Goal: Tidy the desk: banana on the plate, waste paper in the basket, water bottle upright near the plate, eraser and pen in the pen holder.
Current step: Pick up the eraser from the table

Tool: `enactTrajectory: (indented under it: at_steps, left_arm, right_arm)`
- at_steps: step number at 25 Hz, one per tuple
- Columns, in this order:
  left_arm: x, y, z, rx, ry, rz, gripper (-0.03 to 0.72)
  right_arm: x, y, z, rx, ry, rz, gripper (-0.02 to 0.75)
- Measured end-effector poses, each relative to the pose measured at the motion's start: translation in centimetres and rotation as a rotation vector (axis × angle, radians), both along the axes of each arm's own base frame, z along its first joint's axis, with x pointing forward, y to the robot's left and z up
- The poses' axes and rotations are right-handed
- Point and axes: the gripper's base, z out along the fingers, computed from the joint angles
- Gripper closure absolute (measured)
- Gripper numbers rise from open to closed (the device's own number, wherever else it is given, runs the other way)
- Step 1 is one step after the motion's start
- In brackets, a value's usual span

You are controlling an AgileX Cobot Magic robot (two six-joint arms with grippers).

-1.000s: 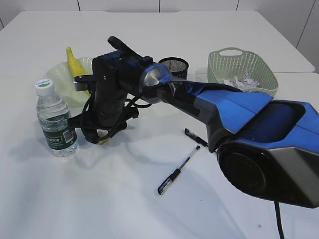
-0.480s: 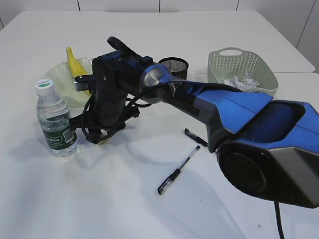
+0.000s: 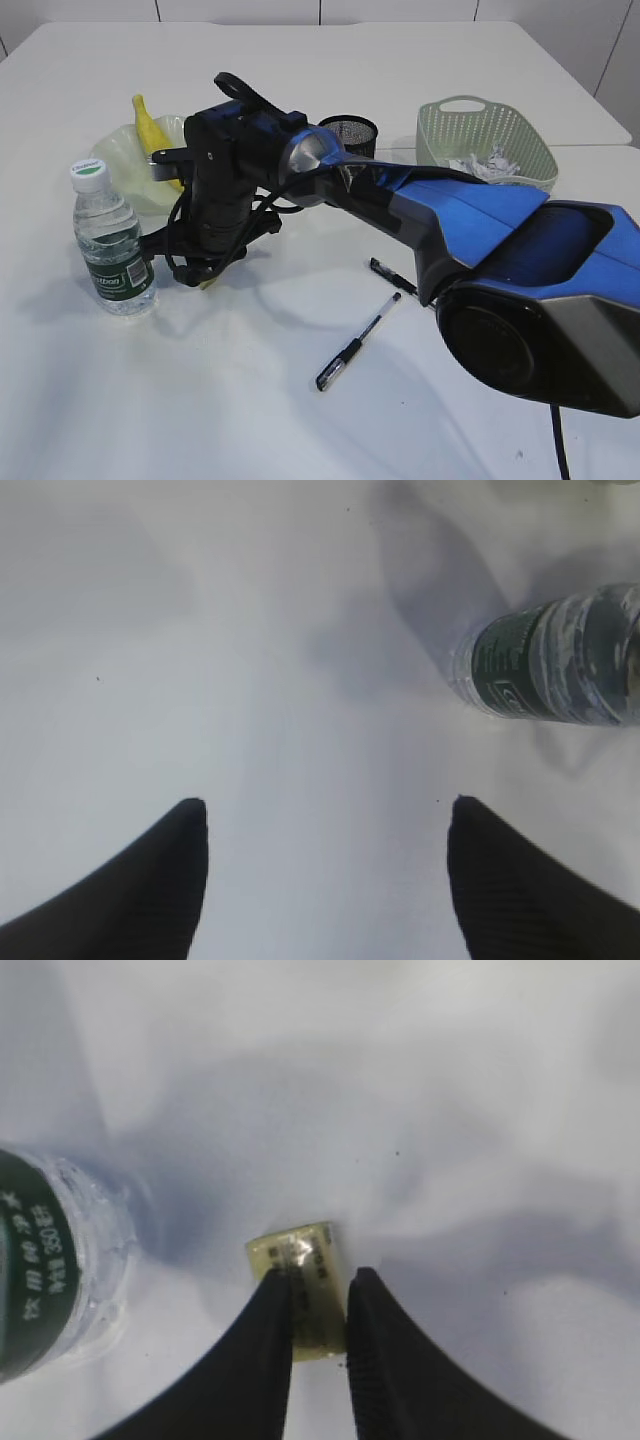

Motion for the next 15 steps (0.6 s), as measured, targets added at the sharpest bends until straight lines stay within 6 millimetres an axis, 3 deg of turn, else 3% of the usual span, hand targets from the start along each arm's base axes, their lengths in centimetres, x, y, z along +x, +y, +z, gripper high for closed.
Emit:
enactTrajectory:
  at_steps: [5,11,15]
  left_arm:
    - [0.00,0.00,0.00,0.000,0.000,0.000,0.159]
    - [0.00,0.00,0.00,0.000,0.000,0.000,0.159]
    - [0.00,0.00,0.00,0.000,0.000,0.000,0.159]
  right_arm:
    - [0.01,-0.03,-0.01,-0.004,-0.001,0.000,0.617]
    - [0.02,-0.05,-0.01,-0.009,-0.005,0.011,0.475]
    - [-0.07,0.06,0.00,0.004,0.005,0.012,0.440]
